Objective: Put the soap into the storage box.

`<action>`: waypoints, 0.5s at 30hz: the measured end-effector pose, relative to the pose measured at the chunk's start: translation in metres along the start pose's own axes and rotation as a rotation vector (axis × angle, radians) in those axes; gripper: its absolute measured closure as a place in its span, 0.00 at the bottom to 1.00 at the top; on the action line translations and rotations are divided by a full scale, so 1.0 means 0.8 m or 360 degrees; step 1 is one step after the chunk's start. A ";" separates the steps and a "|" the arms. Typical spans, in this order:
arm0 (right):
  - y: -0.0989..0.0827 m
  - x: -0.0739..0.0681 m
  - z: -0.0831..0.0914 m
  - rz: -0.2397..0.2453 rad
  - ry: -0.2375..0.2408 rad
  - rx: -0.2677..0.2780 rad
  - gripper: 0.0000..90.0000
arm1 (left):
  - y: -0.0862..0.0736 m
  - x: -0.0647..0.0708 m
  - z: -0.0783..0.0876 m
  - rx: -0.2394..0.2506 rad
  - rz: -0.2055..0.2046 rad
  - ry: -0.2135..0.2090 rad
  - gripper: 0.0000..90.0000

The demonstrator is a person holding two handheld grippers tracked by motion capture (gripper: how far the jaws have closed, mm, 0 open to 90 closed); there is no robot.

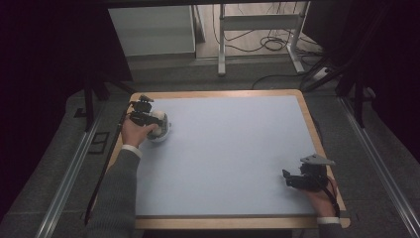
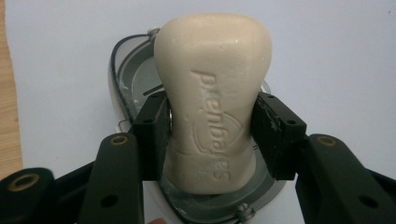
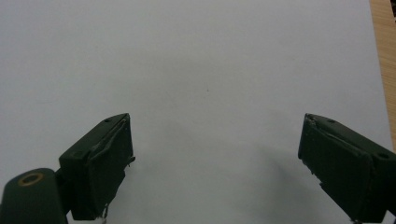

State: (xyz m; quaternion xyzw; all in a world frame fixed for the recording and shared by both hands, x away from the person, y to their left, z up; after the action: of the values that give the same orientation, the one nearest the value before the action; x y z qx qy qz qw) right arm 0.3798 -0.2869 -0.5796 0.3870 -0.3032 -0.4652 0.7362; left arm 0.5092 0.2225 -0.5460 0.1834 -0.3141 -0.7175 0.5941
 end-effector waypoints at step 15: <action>0.000 -0.001 0.000 0.0001 0.0004 0.0000 0.11 | 0.004 0.024 0.013 0.0090 -0.0048 -0.0087 0.34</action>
State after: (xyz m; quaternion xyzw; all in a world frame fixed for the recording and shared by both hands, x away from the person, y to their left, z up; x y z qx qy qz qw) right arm 0.3794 -0.2861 -0.5796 0.3873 -0.3024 -0.4645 0.7367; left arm 0.5007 0.2064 -0.5342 0.1850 -0.3476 -0.7219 0.5690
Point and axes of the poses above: each handheld gripper's, and its own axes: z roughly backward along the jaws, y roughly out of its top, x roughly to its right, the point moved 9 cm from there along -z, roughly forward along the jaws, and after that the axes turned 11 degrees about x, right-handed, at the moved point
